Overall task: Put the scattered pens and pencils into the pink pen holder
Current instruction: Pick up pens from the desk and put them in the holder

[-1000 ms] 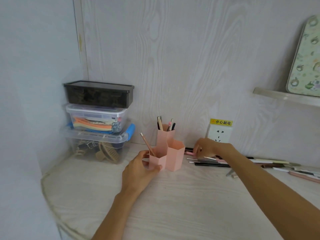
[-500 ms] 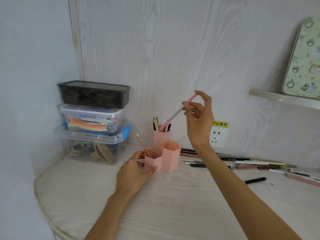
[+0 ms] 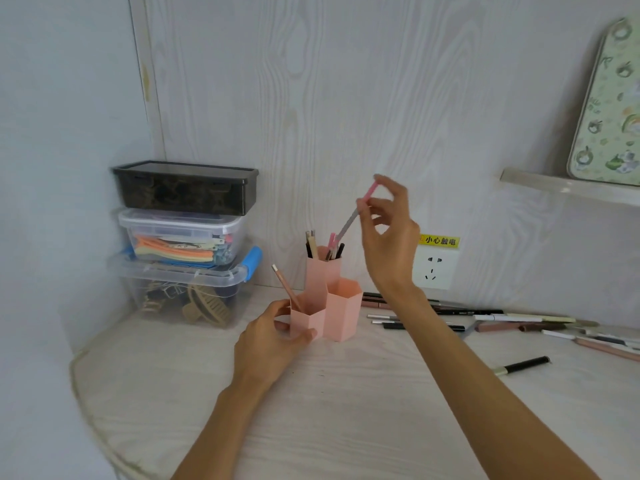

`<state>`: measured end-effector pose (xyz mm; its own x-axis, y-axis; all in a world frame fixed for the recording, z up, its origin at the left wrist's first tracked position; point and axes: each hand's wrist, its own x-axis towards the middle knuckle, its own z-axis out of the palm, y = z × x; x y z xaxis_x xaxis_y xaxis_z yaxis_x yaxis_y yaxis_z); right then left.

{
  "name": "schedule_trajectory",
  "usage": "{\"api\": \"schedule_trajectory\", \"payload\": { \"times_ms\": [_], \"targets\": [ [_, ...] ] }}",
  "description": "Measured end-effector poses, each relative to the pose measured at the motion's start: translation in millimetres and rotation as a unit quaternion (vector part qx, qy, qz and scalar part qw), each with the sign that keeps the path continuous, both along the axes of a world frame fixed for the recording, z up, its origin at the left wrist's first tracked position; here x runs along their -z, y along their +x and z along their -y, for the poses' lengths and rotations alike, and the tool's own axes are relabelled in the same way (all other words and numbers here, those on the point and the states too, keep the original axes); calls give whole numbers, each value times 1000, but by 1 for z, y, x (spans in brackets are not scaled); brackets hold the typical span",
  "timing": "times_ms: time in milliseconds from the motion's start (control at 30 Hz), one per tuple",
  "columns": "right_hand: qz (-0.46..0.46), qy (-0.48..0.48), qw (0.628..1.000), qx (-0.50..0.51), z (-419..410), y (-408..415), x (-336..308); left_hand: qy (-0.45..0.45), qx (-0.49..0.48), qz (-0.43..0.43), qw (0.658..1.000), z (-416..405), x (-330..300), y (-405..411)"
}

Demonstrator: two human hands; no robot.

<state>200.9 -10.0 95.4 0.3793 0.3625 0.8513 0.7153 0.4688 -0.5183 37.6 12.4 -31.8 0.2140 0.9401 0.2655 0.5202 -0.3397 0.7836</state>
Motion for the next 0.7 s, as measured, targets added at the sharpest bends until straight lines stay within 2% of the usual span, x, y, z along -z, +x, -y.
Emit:
{"api": "schedule_trajectory", "payload": {
  "times_ms": [100, 233, 367, 467, 567, 600, 633, 700],
  "targets": [
    [106, -117, 987, 28, -8, 0, 19, -6, -3, -11, 1000, 0, 0, 1],
    [191, -148, 968, 68, -16, 10, 48, 8, 7, -23, 1000, 3, -3, 2],
    [219, -221, 950, 40, -6, 24, 49, 12, 11, -37, 999, 4, -4, 2],
    [236, -242, 941, -5, 20, 49, 47, 17, 18, -49, 999, 5, -4, 1],
    [191, -325, 926, -3, 57, 97, 50, 19, 24, -74, 997, 4, -2, 1],
    [165, -395, 903, -13, 74, 117, 51, 21, 27, -82, 996, 5, -2, 3],
    [152, -479, 864, -23, 90, 135, 52, 22, 29, -87, 996, 5, -2, 3],
    [196, -629, 752, -7, 120, 162, 53, 24, 31, -89, 995, 6, -3, 5]
  ]
}}
